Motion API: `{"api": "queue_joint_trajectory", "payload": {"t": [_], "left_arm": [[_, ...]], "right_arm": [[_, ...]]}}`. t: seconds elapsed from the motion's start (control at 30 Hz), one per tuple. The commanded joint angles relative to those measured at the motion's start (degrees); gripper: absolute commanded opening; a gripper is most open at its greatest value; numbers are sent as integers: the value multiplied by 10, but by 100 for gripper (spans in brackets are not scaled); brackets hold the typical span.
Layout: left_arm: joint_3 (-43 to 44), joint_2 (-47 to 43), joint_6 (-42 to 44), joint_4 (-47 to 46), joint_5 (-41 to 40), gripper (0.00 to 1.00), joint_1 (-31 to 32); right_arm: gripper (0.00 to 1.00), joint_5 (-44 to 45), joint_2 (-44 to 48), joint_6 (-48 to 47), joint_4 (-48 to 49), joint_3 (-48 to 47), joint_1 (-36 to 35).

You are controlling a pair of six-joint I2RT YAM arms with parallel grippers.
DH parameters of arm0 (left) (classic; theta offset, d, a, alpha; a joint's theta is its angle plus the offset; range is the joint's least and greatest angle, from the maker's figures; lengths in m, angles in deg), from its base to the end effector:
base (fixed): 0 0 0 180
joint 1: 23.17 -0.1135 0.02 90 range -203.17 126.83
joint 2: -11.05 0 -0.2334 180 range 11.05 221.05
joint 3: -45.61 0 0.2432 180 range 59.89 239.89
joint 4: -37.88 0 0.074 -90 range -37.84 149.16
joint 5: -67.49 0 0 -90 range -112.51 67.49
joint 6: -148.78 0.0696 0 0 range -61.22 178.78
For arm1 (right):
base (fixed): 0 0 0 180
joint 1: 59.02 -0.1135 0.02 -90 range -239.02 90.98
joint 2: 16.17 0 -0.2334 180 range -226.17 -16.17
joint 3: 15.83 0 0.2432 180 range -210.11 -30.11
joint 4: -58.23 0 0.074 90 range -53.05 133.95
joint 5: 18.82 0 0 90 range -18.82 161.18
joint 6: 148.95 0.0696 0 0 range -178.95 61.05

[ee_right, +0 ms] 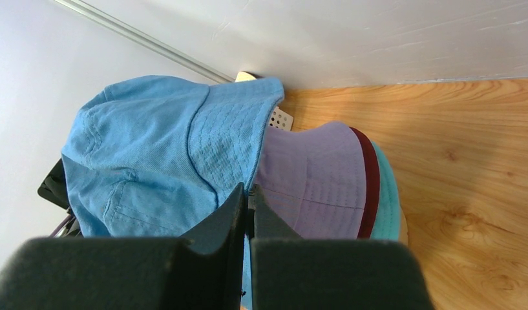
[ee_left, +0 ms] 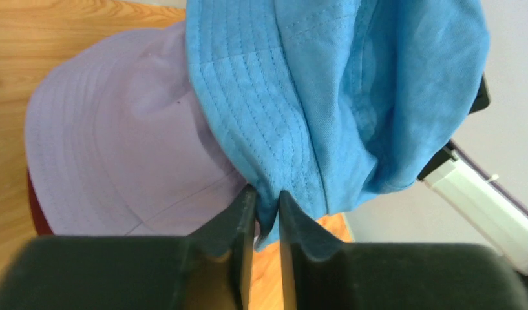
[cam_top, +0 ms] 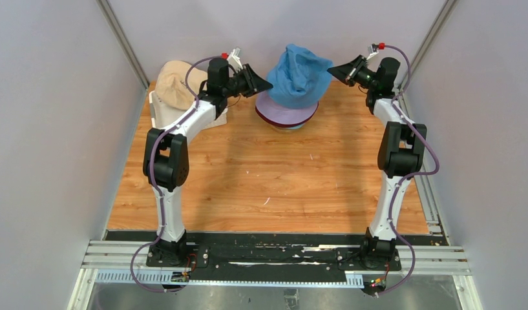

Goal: Stack the hats

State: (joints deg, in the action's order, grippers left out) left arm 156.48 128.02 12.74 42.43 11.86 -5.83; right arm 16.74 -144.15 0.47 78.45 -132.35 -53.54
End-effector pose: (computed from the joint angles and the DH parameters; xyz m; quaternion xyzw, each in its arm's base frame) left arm 0.4626 -0.1856 0.2714 0.0005 0.7591 -0.5139 0.3995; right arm 0.5182 0.0072 0.2666 0.0177 0.6748 0.5715 0.4665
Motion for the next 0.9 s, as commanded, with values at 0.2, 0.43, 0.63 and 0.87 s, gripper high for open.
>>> {"api": "queue_joint_trajectory", "payload": {"t": [0.2, 0.43, 0.63, 0.87], "left_arm": [[-25, -41, 7, -48, -26, 1, 0], [-54, -54, -39, -115, -44, 2, -33], [-52, -31, -58, -143, -36, 2, -52], [-54, 6, -64, -151, -13, 3, -52]], "right_arm": [[1, -7, 5, 11, 36, -5, -11], [1, -13, 17, 16, 46, 8, -26], [1, -13, 20, 12, 46, 23, -44], [1, -8, 35, -10, 44, 74, -46]]}}
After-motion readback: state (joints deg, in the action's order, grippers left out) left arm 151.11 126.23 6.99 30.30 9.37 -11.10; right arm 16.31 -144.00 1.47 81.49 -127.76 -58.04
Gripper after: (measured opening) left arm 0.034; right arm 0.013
